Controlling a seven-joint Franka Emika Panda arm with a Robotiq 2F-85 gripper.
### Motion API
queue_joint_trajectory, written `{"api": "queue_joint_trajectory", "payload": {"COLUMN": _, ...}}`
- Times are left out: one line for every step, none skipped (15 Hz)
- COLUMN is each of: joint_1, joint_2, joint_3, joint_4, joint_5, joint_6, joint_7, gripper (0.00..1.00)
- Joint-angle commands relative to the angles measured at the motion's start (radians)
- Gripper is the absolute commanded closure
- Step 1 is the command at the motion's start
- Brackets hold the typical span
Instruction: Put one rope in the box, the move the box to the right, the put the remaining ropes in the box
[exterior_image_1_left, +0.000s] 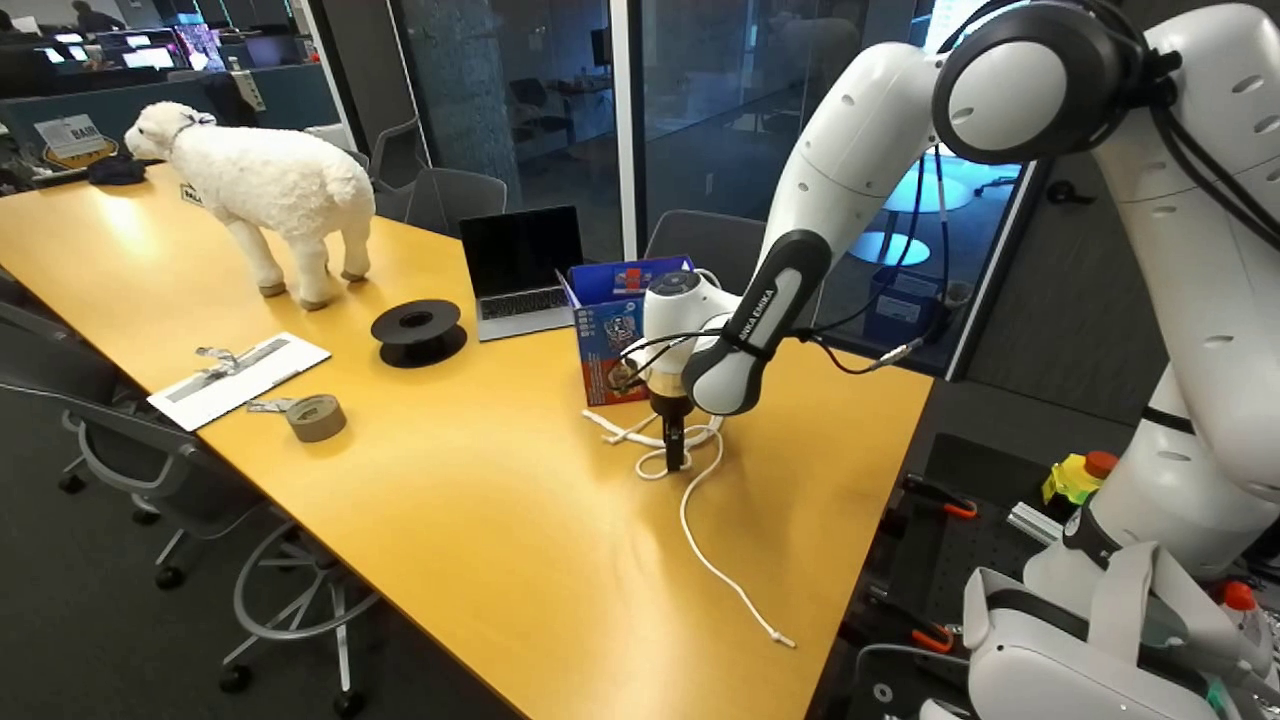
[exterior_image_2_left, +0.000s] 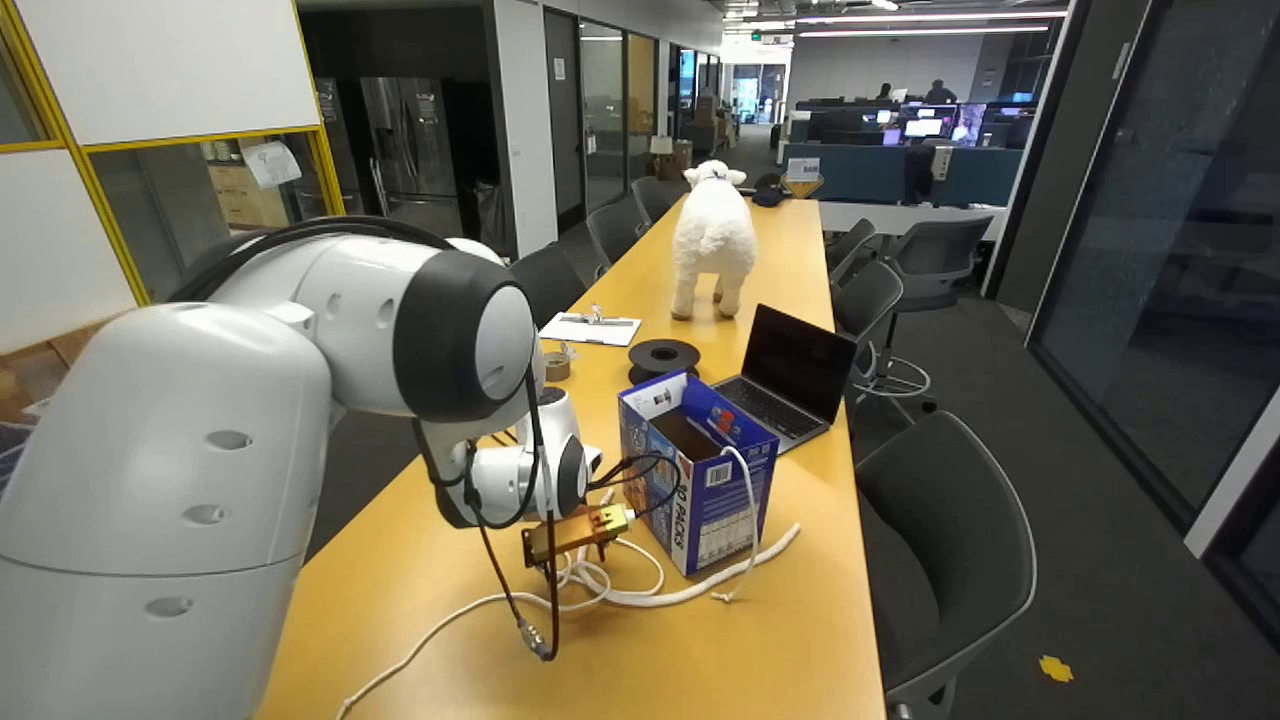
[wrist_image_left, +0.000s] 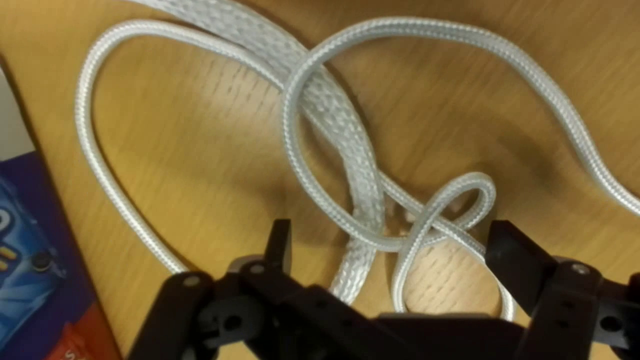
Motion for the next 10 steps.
{"api": "queue_joint_trajectory", "payload": {"joint_1": -0.024, "joint_2": 0.023, "joint_3": 0.02, "joint_4": 0.047, "joint_5": 0.02, "joint_6": -0.029, "joint_7": -0.046, "gripper": 0.0}}
{"api": "queue_joint_trajectory", "payload": {"joint_1": -0.038, "joint_2": 0.027, "joint_3": 0.035, "joint_4": 0.051, "joint_5": 0.029, "joint_6": -0.04, "joint_7": -0.064, "gripper": 0.0}}
{"api": "queue_joint_trajectory", "payload": {"joint_1": -0.047, "joint_2": 0.031, "joint_3": 0.044, "joint_4": 0.055, "joint_5": 0.034, "joint_6": -0.046, "joint_7": -0.077, "gripper": 0.0}}
{"api": "queue_joint_trajectory", "payload": {"joint_1": -0.053, "joint_2": 0.033, "joint_3": 0.05, "joint_4": 0.059, "joint_5": 0.039, "joint_6": -0.052, "joint_7": -0.085, "gripper": 0.0}}
{"api": "queue_joint_trajectory", "payload": {"joint_1": -0.059, "joint_2": 0.037, "joint_3": 0.055, "joint_4": 0.064, "joint_5": 0.045, "joint_6": -0.059, "joint_7": -0.094, "gripper": 0.0}}
{"api": "queue_joint_trajectory", "payload": {"joint_1": -0.069, "joint_2": 0.04, "joint_3": 0.065, "joint_4": 0.069, "joint_5": 0.054, "joint_6": -0.069, "joint_7": -0.109, "gripper": 0.0}}
{"api": "queue_joint_trajectory", "payload": {"joint_1": -0.08, "joint_2": 0.045, "joint_3": 0.076, "joint_4": 0.074, "joint_5": 0.064, "joint_6": -0.081, "joint_7": -0.123, "gripper": 0.0}}
{"api": "queue_joint_trajectory", "payload": {"joint_1": -0.082, "joint_2": 0.049, "joint_3": 0.078, "joint_4": 0.08, "joint_5": 0.069, "joint_6": -0.089, "joint_7": -0.128, "gripper": 0.0}}
{"api": "queue_joint_trajectory", "payload": {"joint_1": -0.09, "joint_2": 0.053, "joint_3": 0.085, "joint_4": 0.085, "joint_5": 0.077, "joint_6": -0.098, "joint_7": -0.138, "gripper": 0.0}}
{"api": "queue_joint_trajectory", "payload": {"joint_1": -0.096, "joint_2": 0.056, "joint_3": 0.091, "joint_4": 0.089, "joint_5": 0.083, "joint_6": -0.105, "joint_7": -0.145, "gripper": 0.0}}
